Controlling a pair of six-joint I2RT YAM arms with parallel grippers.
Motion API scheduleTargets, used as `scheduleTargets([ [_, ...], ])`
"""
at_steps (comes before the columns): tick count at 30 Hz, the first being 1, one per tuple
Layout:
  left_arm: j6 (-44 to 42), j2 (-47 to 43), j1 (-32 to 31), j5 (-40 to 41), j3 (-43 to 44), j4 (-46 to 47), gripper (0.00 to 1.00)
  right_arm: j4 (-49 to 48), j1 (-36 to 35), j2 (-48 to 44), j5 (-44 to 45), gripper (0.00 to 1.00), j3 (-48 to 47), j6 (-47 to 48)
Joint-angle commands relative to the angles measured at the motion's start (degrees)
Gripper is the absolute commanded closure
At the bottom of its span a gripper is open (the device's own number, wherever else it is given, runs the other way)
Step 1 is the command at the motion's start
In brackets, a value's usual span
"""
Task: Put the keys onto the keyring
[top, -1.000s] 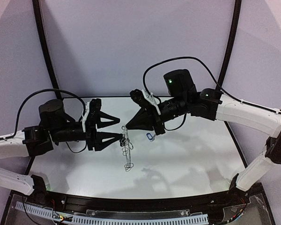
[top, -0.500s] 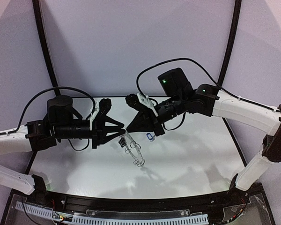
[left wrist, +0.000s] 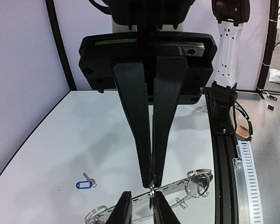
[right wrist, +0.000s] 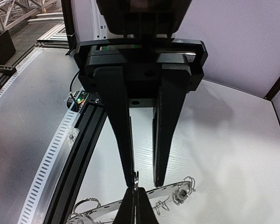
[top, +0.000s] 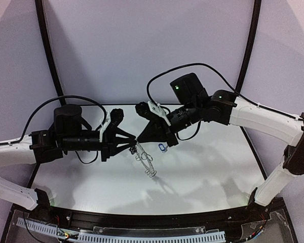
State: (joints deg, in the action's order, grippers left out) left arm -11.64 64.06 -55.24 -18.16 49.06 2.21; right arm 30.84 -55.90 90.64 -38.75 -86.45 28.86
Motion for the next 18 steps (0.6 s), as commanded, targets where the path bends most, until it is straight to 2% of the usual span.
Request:
scheduleTargets([
  [1,0.5,1.2,0.2,3.3,1.8,-0.3,0.83,0.5,-1.1,0.8,-3.2,1.0,-2.7,1.8],
  [6,3.8,2.4,0.1,6.7,2.3,1.1,0.91,2.1,-1.3,1.2,-3.6,1.0,-3.1,3.6],
  [8,6.1,2.7,0.2,7.7,3.0,0.5,0.98,2.9,-1.3,1.4,-3.6,1.0,-3.2,4.3],
  [10,6.7,2.8,0.1,6.5,3.6,-1.3,0.99,3.4,-1.4,1.6,-3.3,1.0,-3.4,4.7],
  [15,6.7,2.0,0.2,7.5,2.1,1.2,0.99,4.6,-1.4,2.4,-3.0,1.0,-3.9,5.7],
  [16,6.5,1.8,0.2,7.7,2.2,0.6,0.99,4.5,-1.4,2.4,-2.9,0.99,-3.9,5.6],
  [18,6.3,1.3,0.2,7.8,2.1,0.1,0.99,3.5,-1.4,2.2,-2.4,0.87,-3.5,5.0],
])
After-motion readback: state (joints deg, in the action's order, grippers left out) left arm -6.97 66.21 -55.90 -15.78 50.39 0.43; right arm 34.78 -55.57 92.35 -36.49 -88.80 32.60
